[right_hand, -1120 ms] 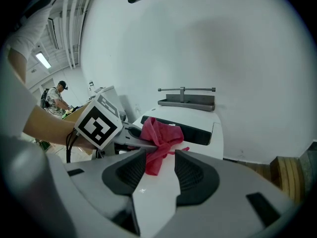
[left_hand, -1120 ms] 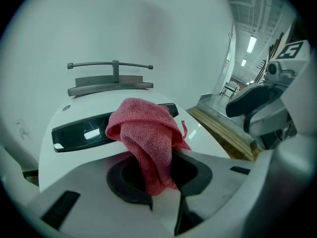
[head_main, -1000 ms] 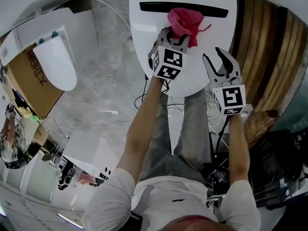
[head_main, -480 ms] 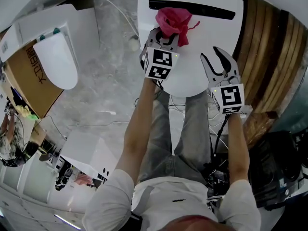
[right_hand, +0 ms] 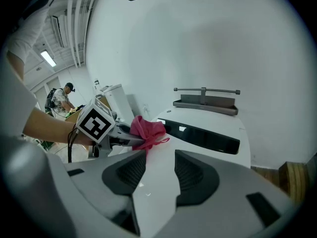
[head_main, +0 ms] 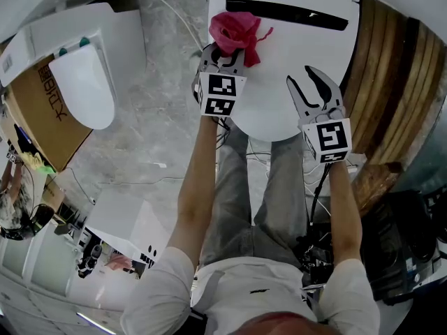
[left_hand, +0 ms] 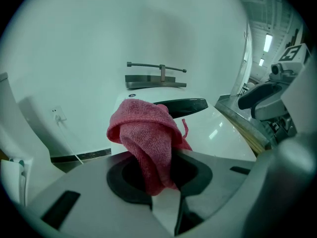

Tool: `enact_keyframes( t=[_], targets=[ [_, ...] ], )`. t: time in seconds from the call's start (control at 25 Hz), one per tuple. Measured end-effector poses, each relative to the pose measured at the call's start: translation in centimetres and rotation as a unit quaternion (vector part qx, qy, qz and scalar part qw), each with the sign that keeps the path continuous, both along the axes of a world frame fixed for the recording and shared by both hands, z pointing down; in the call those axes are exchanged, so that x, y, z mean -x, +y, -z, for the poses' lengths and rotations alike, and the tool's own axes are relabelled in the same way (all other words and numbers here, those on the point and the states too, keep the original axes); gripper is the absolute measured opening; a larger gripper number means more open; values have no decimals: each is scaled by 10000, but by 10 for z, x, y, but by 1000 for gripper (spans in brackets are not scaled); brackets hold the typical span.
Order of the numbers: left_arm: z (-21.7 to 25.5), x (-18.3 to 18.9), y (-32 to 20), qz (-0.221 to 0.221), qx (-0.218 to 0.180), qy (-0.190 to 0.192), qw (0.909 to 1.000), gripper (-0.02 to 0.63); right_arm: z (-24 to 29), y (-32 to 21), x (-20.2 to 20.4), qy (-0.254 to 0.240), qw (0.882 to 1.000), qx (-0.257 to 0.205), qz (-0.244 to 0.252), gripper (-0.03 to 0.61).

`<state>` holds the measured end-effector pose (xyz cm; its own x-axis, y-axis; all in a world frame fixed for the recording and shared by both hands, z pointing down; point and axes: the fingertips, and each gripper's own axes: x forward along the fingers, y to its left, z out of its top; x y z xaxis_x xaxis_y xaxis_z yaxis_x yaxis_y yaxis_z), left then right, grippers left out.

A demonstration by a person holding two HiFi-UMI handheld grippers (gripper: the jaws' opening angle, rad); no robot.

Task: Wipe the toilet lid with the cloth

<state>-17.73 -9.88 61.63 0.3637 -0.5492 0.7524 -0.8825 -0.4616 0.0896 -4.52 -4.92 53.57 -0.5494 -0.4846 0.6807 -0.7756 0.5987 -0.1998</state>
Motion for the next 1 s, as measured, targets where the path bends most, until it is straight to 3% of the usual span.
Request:
enact_keyframes(
  t=[0.68, 1.0],
  targets=[
    [6, 97, 20, 573, -35, -578, 9967, 109, 13, 6, 72, -285, 9990, -38, 354, 192],
    [14, 137, 30, 664, -179, -1249, 9898, 109, 12, 11, 73, -273, 9990, -50, 352, 192]
  ],
)
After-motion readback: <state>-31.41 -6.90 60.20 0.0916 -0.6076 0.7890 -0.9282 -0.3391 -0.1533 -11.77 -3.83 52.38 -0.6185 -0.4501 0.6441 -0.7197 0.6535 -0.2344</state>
